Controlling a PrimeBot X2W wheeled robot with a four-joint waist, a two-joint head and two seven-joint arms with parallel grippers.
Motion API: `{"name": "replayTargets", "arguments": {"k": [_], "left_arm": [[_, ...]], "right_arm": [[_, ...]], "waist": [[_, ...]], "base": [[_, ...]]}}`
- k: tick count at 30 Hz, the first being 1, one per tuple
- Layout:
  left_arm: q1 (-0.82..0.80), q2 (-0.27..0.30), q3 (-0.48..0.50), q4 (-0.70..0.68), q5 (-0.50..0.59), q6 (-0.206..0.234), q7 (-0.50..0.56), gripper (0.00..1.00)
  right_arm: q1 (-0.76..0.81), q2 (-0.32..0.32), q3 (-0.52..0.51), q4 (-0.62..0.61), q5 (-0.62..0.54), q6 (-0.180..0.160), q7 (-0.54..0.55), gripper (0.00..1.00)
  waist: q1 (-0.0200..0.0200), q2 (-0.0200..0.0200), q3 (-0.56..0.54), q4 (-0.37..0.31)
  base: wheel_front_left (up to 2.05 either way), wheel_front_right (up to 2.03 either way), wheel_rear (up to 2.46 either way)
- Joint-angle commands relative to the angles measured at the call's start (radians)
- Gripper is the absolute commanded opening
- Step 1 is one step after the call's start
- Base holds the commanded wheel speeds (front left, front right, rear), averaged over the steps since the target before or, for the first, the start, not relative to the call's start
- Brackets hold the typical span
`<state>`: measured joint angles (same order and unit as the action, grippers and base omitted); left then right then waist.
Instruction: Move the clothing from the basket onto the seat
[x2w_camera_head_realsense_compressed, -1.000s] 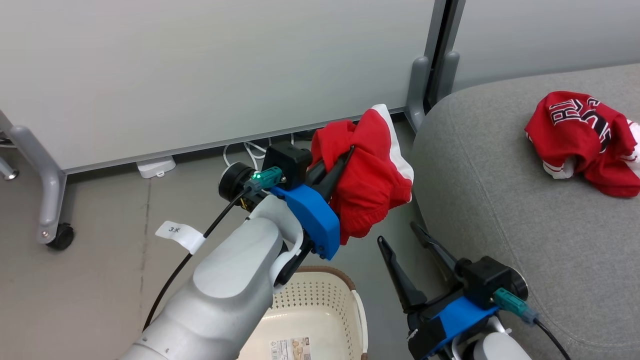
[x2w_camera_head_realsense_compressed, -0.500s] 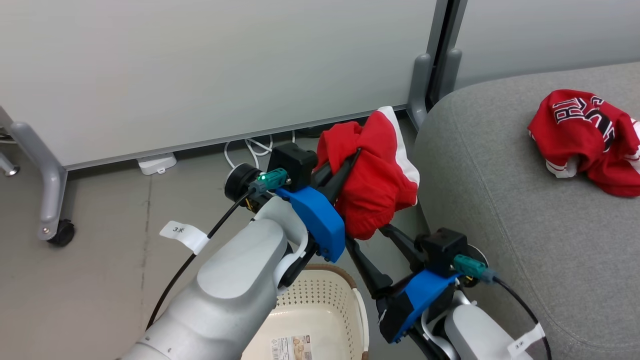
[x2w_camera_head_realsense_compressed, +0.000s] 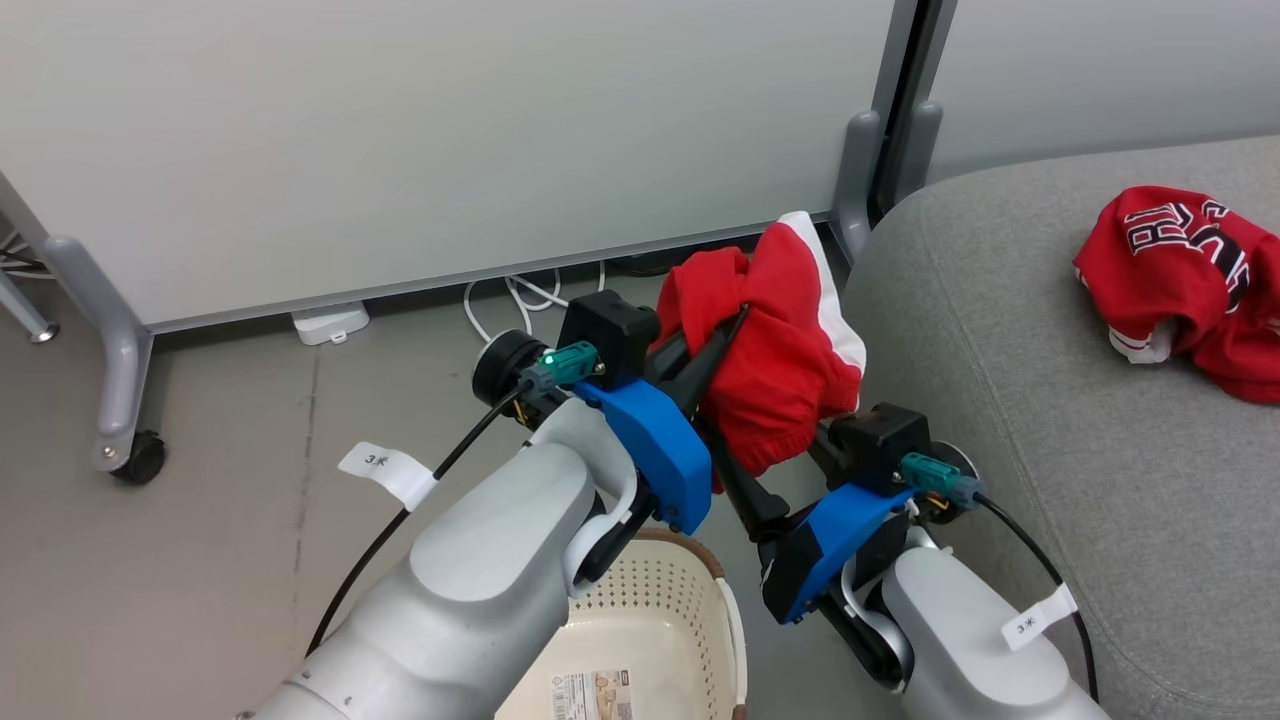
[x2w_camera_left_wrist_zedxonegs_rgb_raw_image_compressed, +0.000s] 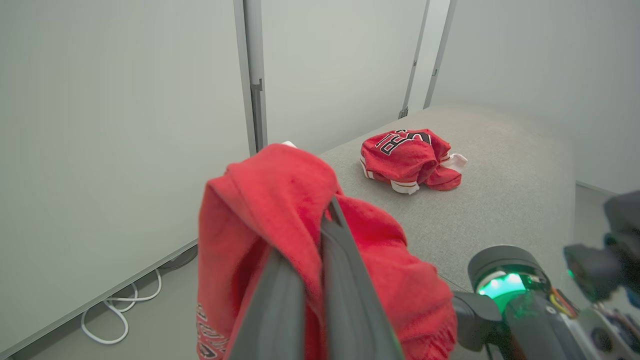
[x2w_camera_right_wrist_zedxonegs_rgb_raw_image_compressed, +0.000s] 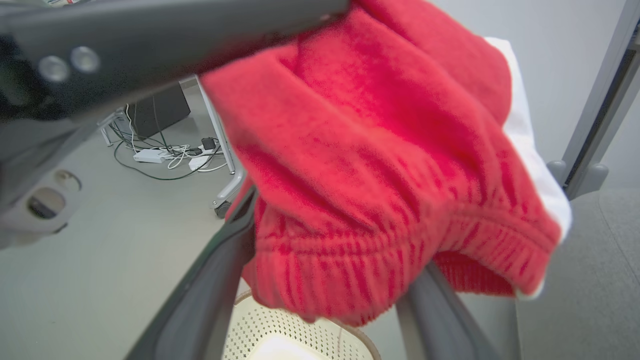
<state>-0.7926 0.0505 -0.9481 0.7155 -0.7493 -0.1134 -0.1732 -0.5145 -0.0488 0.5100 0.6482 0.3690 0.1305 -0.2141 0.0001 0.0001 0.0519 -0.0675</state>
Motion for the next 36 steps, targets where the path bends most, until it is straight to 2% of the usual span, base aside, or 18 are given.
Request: {"name": "replayTargets", "arguments": {"k": [1,7,8,9,10,27,28,29,30,31,32,36], "left_arm": [[-0.014,0.0,-0.002,-0.004,-0.005,0.005,-0.002,0.0],[-0.021,0.0,-0.026,-0.013,-0.024,0.009,-0.004,0.0],[-0.021,0.0,-0.03,-0.013,-0.026,0.01,-0.005,0.0],[-0.022,0.0,-0.034,-0.014,-0.029,0.011,-0.006,0.0],[-0.024,0.0,-0.038,-0.013,-0.032,0.012,-0.006,0.0],[-0.03,0.0,-0.062,0.033,-0.061,0.026,-0.025,0.0],[-0.028,0.0,-0.063,0.037,-0.061,0.025,-0.023,0.08],[-0.026,0.0,-0.064,0.041,-0.064,0.026,-0.022,0.32],[-0.025,0.0,-0.065,0.045,-0.066,0.026,-0.022,0.51],[-0.023,0.0,-0.066,0.049,-0.068,0.027,-0.023,0.82],[-0.02,0.0,-0.066,0.054,-0.07,0.029,-0.023,1.0],[-0.007,0.0,-0.058,0.074,-0.082,0.04,-0.022,1.0]], "right_arm": [[-0.019,-0.003,0.003,0.009,0.003,0.0,-0.007,1.0],[-0.072,-0.003,0.026,0.076,-0.004,0.0,-0.027,1.0],[-0.077,-0.003,0.029,0.086,-0.001,0.0,-0.025,0.85],[-0.083,-0.003,0.034,0.095,0.003,0.0,-0.026,0.4],[-0.088,-0.003,0.038,0.102,0.007,0.0,-0.028,0.0],[-0.105,-0.003,0.075,0.142,0.051,0.0,-0.043,0.0],[-0.105,-0.003,0.076,0.141,0.053,0.0,-0.044,0.0],[-0.104,-0.003,0.079,0.139,0.056,0.0,-0.045,0.0],[-0.102,-0.003,0.081,0.137,0.057,0.0,-0.046,0.0],[-0.101,-0.003,0.083,0.137,0.059,0.0,-0.046,0.0],[-0.1,-0.003,0.084,0.137,0.06,0.0,-0.047,0.0],[-0.1,-0.003,0.083,0.136,0.062,0.0,-0.047,0.0]], "waist": [[-0.0001,-0.0001,0.0,0.0],[-0.0001,-0.0001,-0.001,0.003],[-0.0001,-0.0001,-0.002,0.004],[-0.0001,-0.0001,-0.002,0.005],[-0.0001,-0.0001,-0.003,0.006],[-0.0001,-0.0001,-0.01,-0.006],[-0.0001,-0.0001,-0.011,-0.006],[-0.0001,-0.0001,-0.012,-0.006],[-0.0001,-0.0001,-0.012,-0.007],[-0.0001,-0.0001,-0.013,-0.007],[-0.0001,-0.0001,-0.013,-0.007],[-0.0001,-0.0001,-0.013,-0.012]], "base": [[0.0,0.0,0.0],[0.0,0.0,0.0],[0.0,0.0,0.0],[0.0,0.0,0.0],[0.0,0.0,0.0],[0.0,0.0,0.0],[0.0,0.0,0.0],[0.0,0.0,0.0],[0.0,0.0,0.0],[0.0,0.0,0.0],[0.0,0.0,0.0],[0.0,0.0,0.0]]}}
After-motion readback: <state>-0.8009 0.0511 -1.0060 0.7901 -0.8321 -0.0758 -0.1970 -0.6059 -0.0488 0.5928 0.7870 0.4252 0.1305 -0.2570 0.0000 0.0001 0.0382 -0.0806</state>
